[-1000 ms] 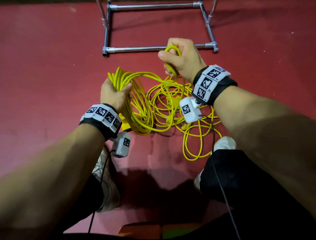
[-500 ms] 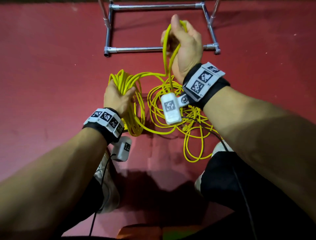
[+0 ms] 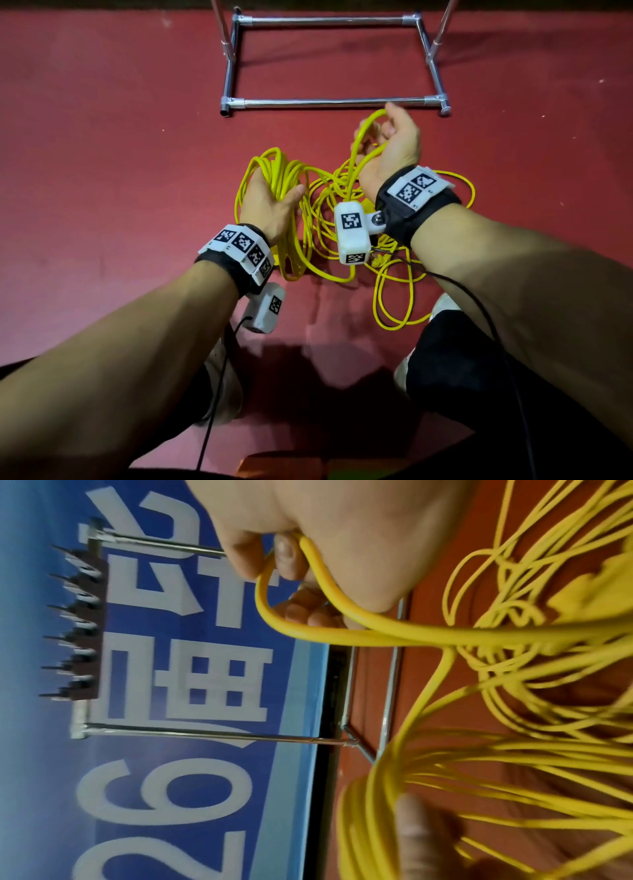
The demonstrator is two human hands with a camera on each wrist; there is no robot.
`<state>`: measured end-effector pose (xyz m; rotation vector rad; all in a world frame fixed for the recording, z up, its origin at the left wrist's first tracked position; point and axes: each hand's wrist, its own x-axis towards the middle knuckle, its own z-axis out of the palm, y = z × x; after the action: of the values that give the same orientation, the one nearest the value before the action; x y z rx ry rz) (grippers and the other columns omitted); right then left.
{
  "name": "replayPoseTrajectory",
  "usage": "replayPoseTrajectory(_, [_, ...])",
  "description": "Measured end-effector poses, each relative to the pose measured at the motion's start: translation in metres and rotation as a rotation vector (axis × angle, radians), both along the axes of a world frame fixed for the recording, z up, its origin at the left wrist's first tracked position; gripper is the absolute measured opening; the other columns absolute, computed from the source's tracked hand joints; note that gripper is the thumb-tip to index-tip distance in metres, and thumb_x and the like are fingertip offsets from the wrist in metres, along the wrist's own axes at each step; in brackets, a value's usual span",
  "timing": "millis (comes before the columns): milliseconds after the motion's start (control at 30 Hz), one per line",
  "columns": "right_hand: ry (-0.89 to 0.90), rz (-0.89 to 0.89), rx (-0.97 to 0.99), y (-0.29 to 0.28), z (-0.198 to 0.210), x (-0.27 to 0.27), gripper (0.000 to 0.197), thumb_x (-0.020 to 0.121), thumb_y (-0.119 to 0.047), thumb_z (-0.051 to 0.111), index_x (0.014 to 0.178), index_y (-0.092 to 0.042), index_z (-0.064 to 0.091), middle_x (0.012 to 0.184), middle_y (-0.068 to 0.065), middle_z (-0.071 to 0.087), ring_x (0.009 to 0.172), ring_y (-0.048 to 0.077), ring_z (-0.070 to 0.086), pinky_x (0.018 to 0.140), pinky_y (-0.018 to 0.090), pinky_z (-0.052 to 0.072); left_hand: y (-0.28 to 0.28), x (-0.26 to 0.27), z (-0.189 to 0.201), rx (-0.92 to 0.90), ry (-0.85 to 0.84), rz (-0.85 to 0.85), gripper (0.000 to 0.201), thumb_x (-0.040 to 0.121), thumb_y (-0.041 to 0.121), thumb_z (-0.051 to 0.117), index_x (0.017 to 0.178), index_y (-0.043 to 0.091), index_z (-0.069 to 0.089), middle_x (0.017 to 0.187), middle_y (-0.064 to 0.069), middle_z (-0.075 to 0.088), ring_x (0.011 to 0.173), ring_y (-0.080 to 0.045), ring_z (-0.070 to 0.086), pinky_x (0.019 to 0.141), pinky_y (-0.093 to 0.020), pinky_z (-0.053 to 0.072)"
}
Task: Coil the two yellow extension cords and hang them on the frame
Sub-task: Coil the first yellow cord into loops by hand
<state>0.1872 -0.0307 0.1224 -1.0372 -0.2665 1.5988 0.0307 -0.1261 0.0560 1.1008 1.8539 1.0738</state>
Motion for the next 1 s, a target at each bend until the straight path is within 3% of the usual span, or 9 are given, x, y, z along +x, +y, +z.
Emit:
replayPoseTrajectory(100, [-0.008,-0.034,-0.11,-0.004,-0.02,0.007,0.036,0.094,-0.026,0.059,0.063,-0.015,0.043,0.06,0.002,0.047,0.053,0.016,0.042,0.054,0.025,0.032,-0.005,0.001,0.007,0.013,0.039,0.004,0.063,0.075,0.05,0.074,0.123,0.015,0.055,0.109,-0.007,0.07,0.1,-0.03,0.068,0.093,-0.05,0.054])
replayPoseTrajectory(233, [-0.428,0.153,0.062,-0.011,-0.04,0.015,0.032,0.093,-0.024,0.064,0.066,-0.014,0.049,0.059,0.003,0.045,0.044,0.015,0.041,0.047,0.023,0.029,-0.005,0.001,0.012,0.039,0.047,-0.005,0.062,0.079,0.041,0.076,0.128,0.009,0.054,0.117,-0.008,0.068,0.107,-0.027,0.065,0.098,-0.048,0.051])
replayPoseTrajectory(367, [-0.917,0.415,0.301,-0.012,-0.056,0.026,0.053,0.086,-0.059,0.06,0.064,-0.015,0.042,0.059,0.004,0.035,0.049,0.018,0.03,0.047,0.03,0.026,-0.004,0.0,0.008,0.026,0.068,-0.003,0.072,0.072,0.055,0.074,0.13,0.018,0.053,0.116,-0.004,0.069,0.105,-0.029,0.067,0.095,-0.05,0.053])
replayPoseTrajectory(467, [-1.109,0.559,0.372,-0.013,-0.063,0.031,0.065,0.087,-0.066,0.052,0.057,-0.01,0.041,0.054,0.004,0.039,0.048,0.017,0.038,0.055,0.04,0.037,-0.005,0.004,0.008,0.025,0.109,-0.033,0.07,0.077,0.046,0.076,0.135,0.015,0.052,0.124,-0.002,0.067,0.115,-0.022,0.063,0.103,-0.044,0.049])
replayPoseTrajectory(600, [-0.985,0.695,0.054,-0.014,-0.077,0.042,0.052,0.1,-0.041,0.042,0.059,-0.012,0.056,0.067,0.013,0.058,0.033,0.008,0.04,0.037,0.014,0.031,-0.004,0.009,0.004,-0.003,0.174,-0.057,0.065,0.082,0.043,0.078,0.134,0.015,0.052,0.127,-0.003,0.065,0.118,-0.025,0.061,0.102,-0.041,0.047])
replayPoseTrajectory(700, [-1.217,0.966,-0.039,-0.02,-0.095,0.052,0.027,0.094,-0.021,0.052,0.069,-0.014,0.059,0.086,0.011,0.063,0.055,0.019,0.05,0.041,0.015,0.037,-0.001,0.01,0.001,0.001,0.191,-0.054,0.061,0.083,0.042,0.077,0.133,0.015,0.053,0.126,-0.004,0.066,0.118,-0.027,0.061,0.1,-0.042,0.047])
replayPoseTrajectory(833, [-1.617,1.25,0.071,-0.04,-0.12,0.056,0.034,0.092,-0.032,0.066,0.109,-0.002,0.067,0.107,0.018,0.067,0.101,0.036,0.063,0.084,0.039,0.053,0.004,0.009,-0.003,0.017,0.175,-0.031,0.061,0.082,0.043,0.077,0.132,0.016,0.054,0.124,-0.002,0.067,0.116,-0.025,0.062,0.1,-0.043,0.049])
replayPoseTrajectory(900, [-1.629,1.323,0.108,-0.047,-0.126,0.056,0.041,0.09,-0.039,0.068,0.115,-0.007,0.063,0.107,0.012,0.065,0.105,0.033,0.06,0.08,0.035,0.048,0.006,0.007,-0.004,0.028,0.164,-0.027,0.06,0.081,0.045,0.076,0.13,0.017,0.055,0.121,-0.002,0.068,0.113,-0.024,0.063,0.099,-0.044,0.05])
replayPoseTrajectory(1000, [-1.533,1.366,0.072,-0.041,-0.131,0.047,0.04,0.086,-0.051,0.068,0.093,-0.012,0.063,0.088,0.007,0.069,0.084,0.027,0.062,0.064,0.031,0.042,0.007,0.003,-0.007,0.032,0.146,-0.022,0.056,0.081,0.045,0.077,0.125,0.017,0.056,0.113,-0.002,0.069,0.105,-0.025,0.066,0.095,-0.044,0.052])
